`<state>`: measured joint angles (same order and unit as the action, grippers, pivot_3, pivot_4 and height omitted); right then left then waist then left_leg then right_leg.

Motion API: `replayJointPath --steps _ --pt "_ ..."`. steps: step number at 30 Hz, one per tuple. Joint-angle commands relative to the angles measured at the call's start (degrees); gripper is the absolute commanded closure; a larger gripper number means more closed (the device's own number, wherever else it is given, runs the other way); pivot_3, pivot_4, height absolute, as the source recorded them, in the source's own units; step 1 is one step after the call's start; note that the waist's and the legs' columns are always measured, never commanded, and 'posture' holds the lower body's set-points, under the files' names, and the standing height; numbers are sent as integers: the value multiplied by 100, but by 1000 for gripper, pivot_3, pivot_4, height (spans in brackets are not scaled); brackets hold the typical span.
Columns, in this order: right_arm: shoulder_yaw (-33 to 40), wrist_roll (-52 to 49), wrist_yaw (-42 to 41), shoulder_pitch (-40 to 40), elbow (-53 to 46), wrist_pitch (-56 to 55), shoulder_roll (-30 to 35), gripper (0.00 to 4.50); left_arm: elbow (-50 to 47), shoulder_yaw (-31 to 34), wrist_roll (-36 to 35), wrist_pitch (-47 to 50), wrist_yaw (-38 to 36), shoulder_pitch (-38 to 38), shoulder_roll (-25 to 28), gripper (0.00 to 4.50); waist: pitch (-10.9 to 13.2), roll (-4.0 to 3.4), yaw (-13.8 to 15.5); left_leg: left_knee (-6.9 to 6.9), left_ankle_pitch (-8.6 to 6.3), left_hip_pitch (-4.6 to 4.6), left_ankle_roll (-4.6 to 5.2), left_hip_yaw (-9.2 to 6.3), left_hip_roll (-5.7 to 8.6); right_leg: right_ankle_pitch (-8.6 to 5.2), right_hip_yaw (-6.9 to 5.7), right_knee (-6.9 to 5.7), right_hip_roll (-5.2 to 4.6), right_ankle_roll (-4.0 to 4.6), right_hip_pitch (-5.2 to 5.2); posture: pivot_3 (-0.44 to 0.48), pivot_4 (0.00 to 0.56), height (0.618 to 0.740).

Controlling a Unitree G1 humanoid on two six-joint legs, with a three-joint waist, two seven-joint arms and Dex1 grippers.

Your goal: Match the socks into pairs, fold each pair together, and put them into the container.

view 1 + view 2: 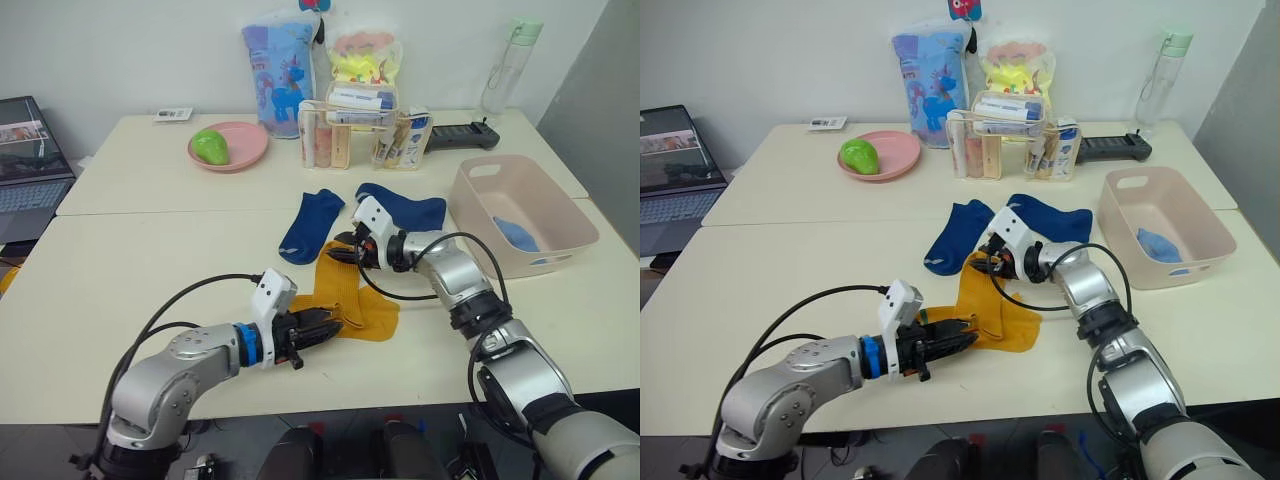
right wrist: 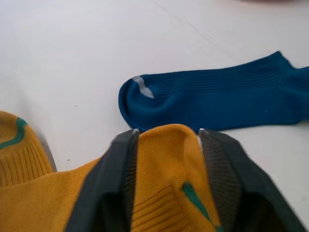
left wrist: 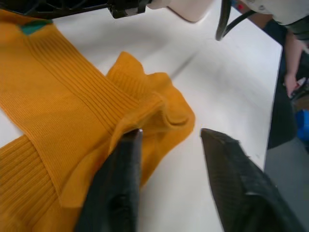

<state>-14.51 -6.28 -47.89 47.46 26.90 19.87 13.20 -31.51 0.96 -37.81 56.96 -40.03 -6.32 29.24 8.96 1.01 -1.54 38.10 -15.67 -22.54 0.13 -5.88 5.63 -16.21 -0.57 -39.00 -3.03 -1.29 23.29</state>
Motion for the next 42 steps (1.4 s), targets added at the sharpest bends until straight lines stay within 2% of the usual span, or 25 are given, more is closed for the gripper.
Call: replayJointPath --steps 1,4,8,11,14,19,25,29,34,37,42 --pt "258 -250 -169 -102 -956 285 224 1484 -176 196 -265 -117 -440 -139 481 1455 0 -1 -6 -1 0 1 0 0 -1 0 0 0 0 0 0 0 150 740" --pt "344 -479 -434 -386 -1695 552 519 1484 -79 374 -430 -180 -741 -244 848 1455 0 -1 -3 -4 0 0 0 0 -1 -1 0 2 0 1 0 0 150 740" --pt "357 -809 -880 -890 -2653 839 1017 1484 300 547 -314 -491 -989 -516 1183 1455 1 -2 9 -4 -1 2 0 -1 0 -1 0 4 0 1 -2 0 150 740" --pt "262 -1195 -1320 -1418 -3575 1231 1496 1484 1068 478 140 -1086 -930 -1065 1139 1455 1 -2 46 -4 -1 0 1 -3 0 -1 -1 3 0 1 -2 0 150 740" --pt "-30 -1235 -1613 -1877 -4117 1268 1886 1484 2030 -28 946 -2020 -900 -1694 961 1455 1 -1 100 -3 -1 0 1 -5 0 -1 -4 5 -1 1 -4 0 150 740" --pt "-756 -377 -1796 -2174 -3938 140 2223 1484 3616 -740 1997 -3432 -1070 -2540 503 1455 1 0 126 0 -1 0 1 1 1 0 -2 5 -1 0 -3 0 150 740" --pt "-1031 -56 -1633 -2151 -3456 -412 1872 1484 5712 -1284 2934 -4867 -1048 -3639 -279 1455 2 6 139 6 0 -6 0 -2 2 0 -6 3 -1 -1 0 0 150 740" --pt "-1147 67 -1623 -2121 -3265 -582 1633 1484 6933 -1268 3220 -5459 -967 -4184 -727 1455 2 7 135 6 0 -7 0 -2 5 0 -5 3 -2 -1 1 0 150 740" --pt "-1225 177 -1589 -2065 -3118 -761 1393 1484 8034 -1323 3608 -6081 -1031 -4592 -980 1455 2 7 112 6 0 -8 0 -3 4 0 -6 0 -1 -2 6 0 150 740" --pt "-1194 146 -1581 -2012 -3024 -870 1237 2079 8545 -1352 3836 -6330 -1039 -4795 -1058 2036 2 8 117 8 0 -9 0 -3 6 0 -7 -1 -1 -2 7 0 150 740" --pt "-1123 81 -1696 -2038 -3070 -830 1277 3883 8859 -1231 3905 -6477 -1170 -4930 -1114 3698 2 7 113 10 0 -14 0 -6 7 0 -8 -1 -2 -2 10 0 150 740"
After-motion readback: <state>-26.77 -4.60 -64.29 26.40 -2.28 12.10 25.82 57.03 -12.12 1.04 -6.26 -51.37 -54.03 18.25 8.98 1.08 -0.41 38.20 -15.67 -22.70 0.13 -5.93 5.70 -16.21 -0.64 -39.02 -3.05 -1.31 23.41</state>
